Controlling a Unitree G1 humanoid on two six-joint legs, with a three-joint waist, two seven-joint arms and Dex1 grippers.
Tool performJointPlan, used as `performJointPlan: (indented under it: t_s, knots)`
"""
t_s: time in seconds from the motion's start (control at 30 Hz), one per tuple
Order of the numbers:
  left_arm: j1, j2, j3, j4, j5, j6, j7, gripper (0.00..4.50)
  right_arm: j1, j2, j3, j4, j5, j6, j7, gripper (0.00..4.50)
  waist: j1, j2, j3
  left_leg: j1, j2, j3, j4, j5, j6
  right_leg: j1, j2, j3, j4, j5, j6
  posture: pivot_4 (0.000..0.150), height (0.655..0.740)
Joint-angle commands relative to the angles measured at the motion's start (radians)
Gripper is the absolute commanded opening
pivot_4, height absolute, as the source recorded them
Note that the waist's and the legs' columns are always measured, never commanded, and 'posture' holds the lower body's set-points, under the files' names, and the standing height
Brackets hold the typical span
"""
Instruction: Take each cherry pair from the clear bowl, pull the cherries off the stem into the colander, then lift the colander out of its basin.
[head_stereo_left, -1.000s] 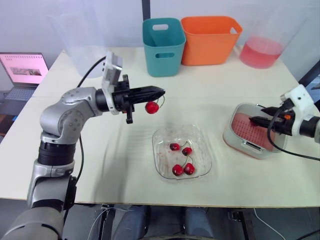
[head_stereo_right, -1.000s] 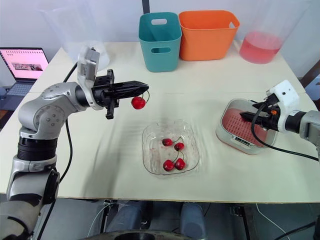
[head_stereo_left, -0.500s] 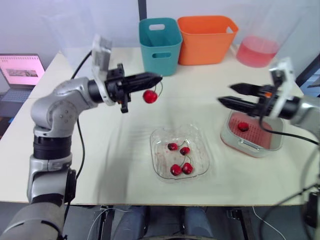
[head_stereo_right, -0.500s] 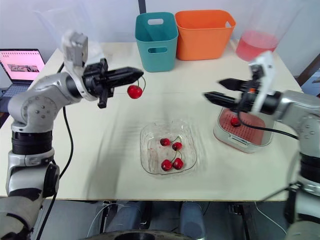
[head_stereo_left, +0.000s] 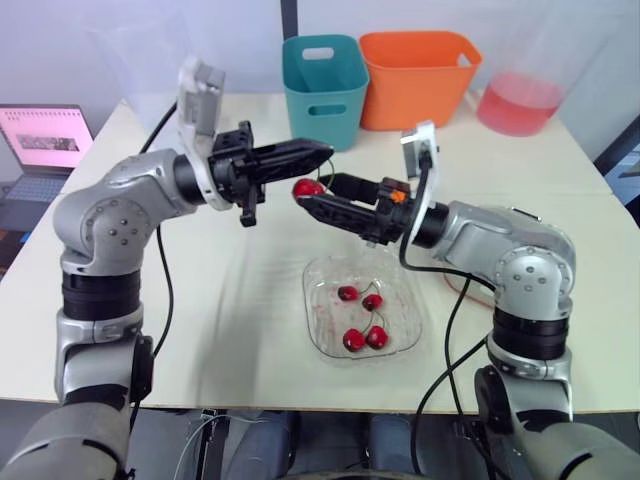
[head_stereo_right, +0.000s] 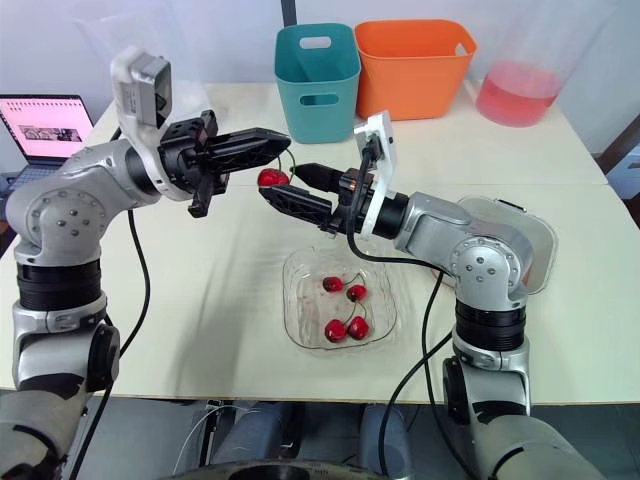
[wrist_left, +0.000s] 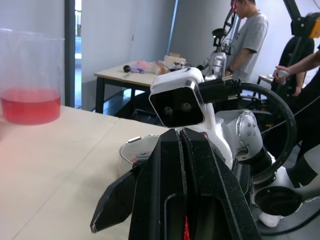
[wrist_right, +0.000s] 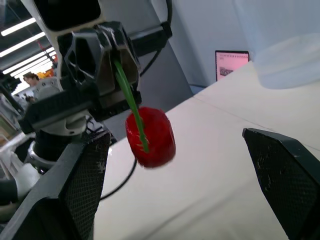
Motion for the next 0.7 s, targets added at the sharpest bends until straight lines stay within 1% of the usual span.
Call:
performJointPlan:
  t_s: [0.03,0.5,0.53,0.63,0.7]
  knots:
    - [0.003,0.004,0.021,-0.024,-0.013,-0.011,0.002,0.00,-0.027,0.003,-0.006,-0.050,0.061,0.004,-0.016,4.48,-0.001,0.000,0.000,0.000,0.000,0.000,0.000,0.000,0.000,0.000,0.000,0.000,0.000,0.000,0.000,0.150,0.7400]
    - [0.005,-0.018,0.015,-0.020,-0.007,-0.023,0.007,0.00,-0.035,0.038,0.054,-0.015,0.047,-0.028,-0.056,4.48,-0.002,0.000,0.000,0.000,0.000,0.000,0.000,0.000,0.000,-0.001,0.000,0.000,0.001,0.000,0.000,0.150,0.7400]
    - [0.005,-0.018,0.015,-0.020,-0.007,-0.023,0.007,0.00,-0.036,0.039,0.055,-0.013,0.047,-0.031,-0.057,3.96,-0.002,0.000,0.000,0.000,0.000,0.000,0.000,0.000,0.000,-0.001,0.000,0.000,0.001,0.000,0.000,0.150,0.7400]
    - [0.006,-0.017,0.016,-0.019,-0.006,-0.022,0.009,0.00,-0.037,0.043,0.054,-0.010,0.049,-0.041,-0.058,2.69,-0.002,0.000,0.000,0.000,0.000,0.000,0.000,0.000,0.000,-0.001,0.000,0.000,0.001,0.000,0.000,0.150,0.7400]
    - [0.007,-0.016,0.017,-0.019,-0.005,-0.022,0.010,0.00,-0.036,0.042,0.056,-0.009,0.051,-0.045,-0.058,1.53,-0.002,0.000,0.000,0.000,0.000,0.000,0.000,0.000,0.000,-0.001,0.000,0.000,0.001,0.000,0.000,0.150,0.7400]
